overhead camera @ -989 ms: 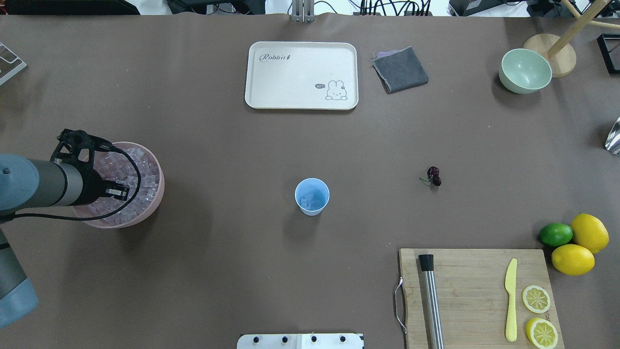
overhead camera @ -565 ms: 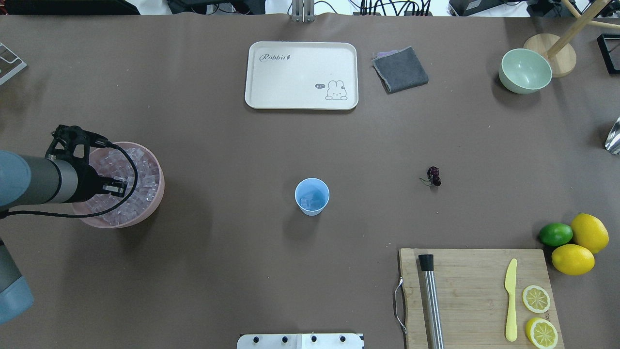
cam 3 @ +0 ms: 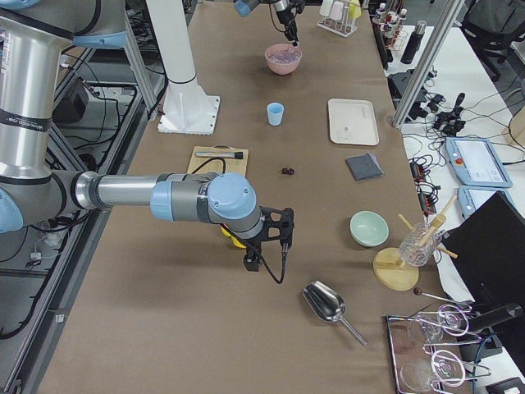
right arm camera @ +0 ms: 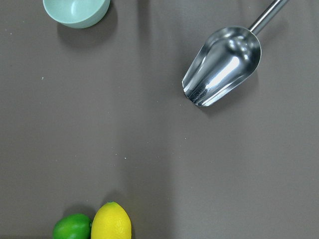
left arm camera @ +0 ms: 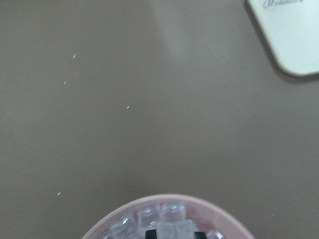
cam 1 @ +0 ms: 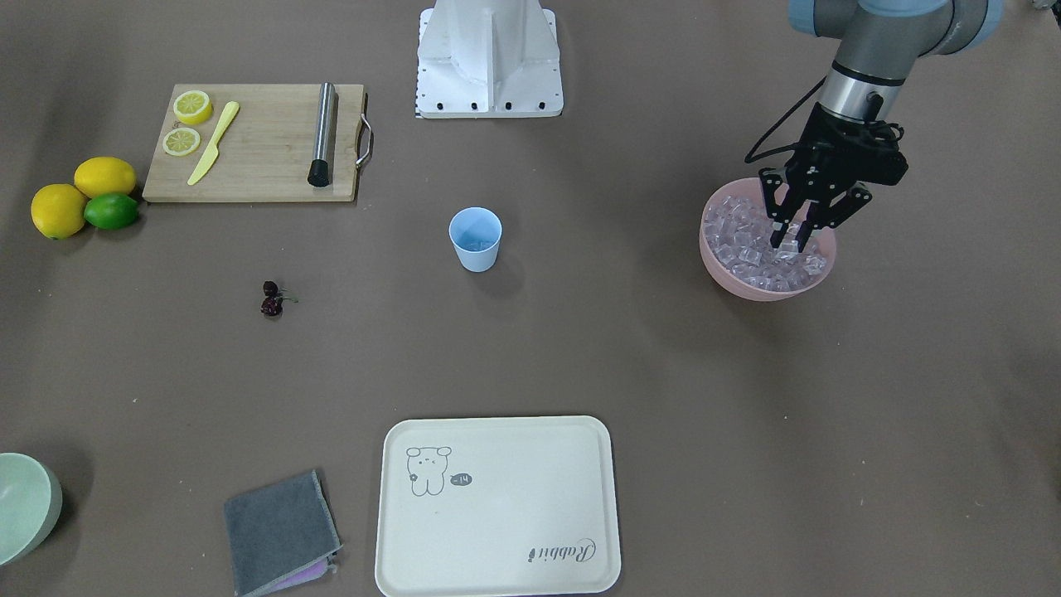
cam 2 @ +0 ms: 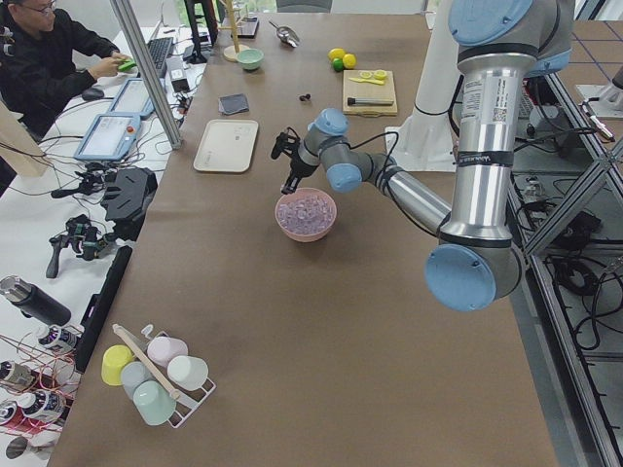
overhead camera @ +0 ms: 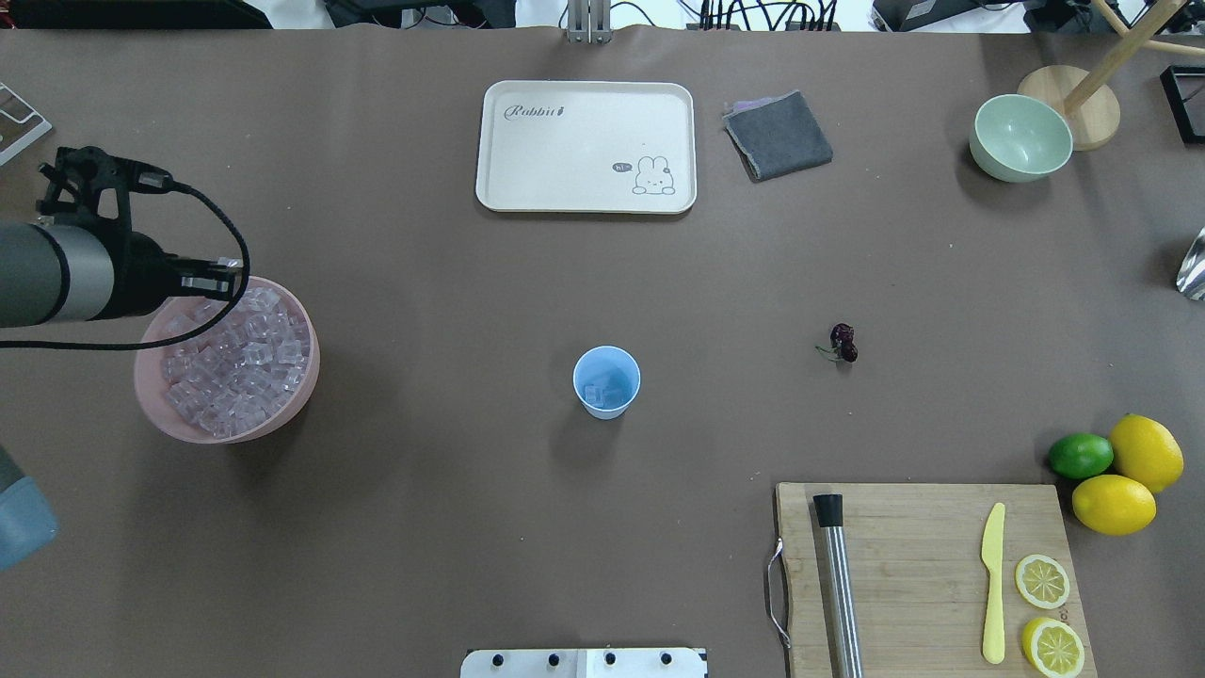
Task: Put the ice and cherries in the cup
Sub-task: 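Carry the ice cube with the left gripper over the light-blue cup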
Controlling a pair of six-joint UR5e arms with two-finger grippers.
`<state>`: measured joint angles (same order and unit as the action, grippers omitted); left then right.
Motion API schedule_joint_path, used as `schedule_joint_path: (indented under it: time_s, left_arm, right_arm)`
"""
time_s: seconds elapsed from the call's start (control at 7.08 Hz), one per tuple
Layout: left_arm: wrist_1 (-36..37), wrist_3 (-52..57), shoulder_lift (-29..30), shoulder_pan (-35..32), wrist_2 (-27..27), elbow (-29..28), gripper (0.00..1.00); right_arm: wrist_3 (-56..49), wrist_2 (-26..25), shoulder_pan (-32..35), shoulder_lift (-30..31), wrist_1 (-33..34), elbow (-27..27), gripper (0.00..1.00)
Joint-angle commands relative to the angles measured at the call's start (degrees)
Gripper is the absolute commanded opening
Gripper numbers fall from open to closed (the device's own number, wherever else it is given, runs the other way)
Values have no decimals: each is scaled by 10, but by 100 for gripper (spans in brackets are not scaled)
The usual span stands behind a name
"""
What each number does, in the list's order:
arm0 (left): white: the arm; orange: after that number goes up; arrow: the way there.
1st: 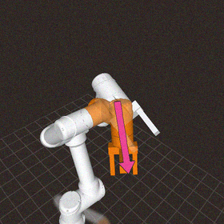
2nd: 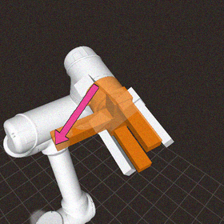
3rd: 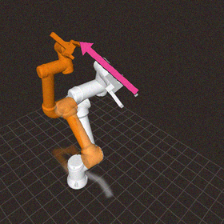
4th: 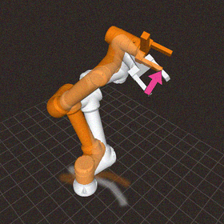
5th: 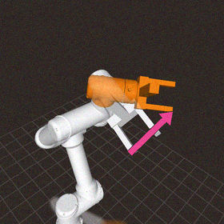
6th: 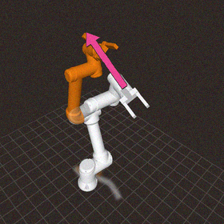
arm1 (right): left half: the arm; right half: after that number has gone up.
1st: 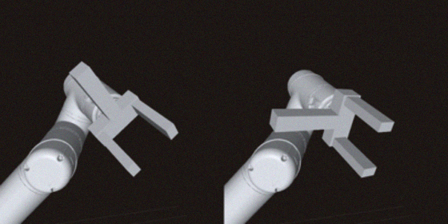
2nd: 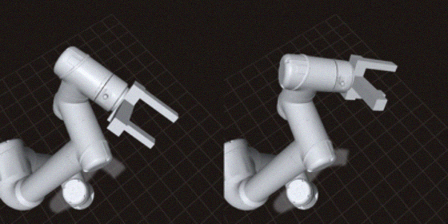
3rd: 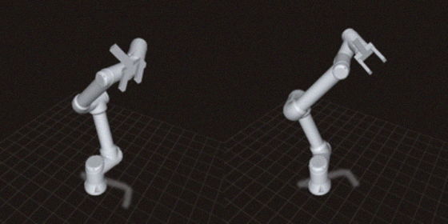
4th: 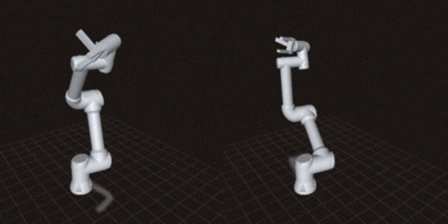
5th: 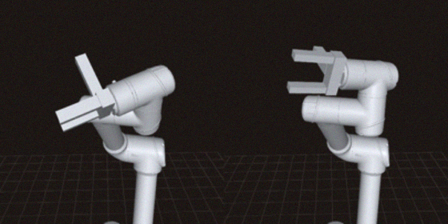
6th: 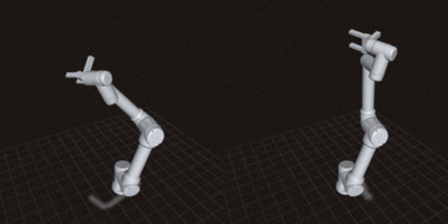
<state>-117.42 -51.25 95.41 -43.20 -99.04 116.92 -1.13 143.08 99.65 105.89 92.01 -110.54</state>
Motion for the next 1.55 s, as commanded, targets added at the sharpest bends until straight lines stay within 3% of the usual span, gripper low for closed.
schedule_joint_path:
  time_s: [0.0,0.28,0.42,0.56,0.85,1.41]
  left_arm:
    - [23,-23,144,12,-1,-32,0]
    - [56,-58,255,95,9,-70,0]
    - [56,-57,293,156,58,-93,0]
    - [56,-53,309,204,108,-107,0]
    - [53,-53,319,213,125,-150,0]
    - [54,-54,312,242,148,-161,0]
  right_arm:
    - [-7,-2,-2,-1,0,10,100]
    - [-6,-4,-2,0,-2,16,100]
    - [-4,-5,-2,-1,-2,17,100]
    - [-4,-5,-2,-1,-2,17,100]
    - [0,-4,-2,-1,-1,18,100]
    - [1,-2,-2,-2,-1,17,100]
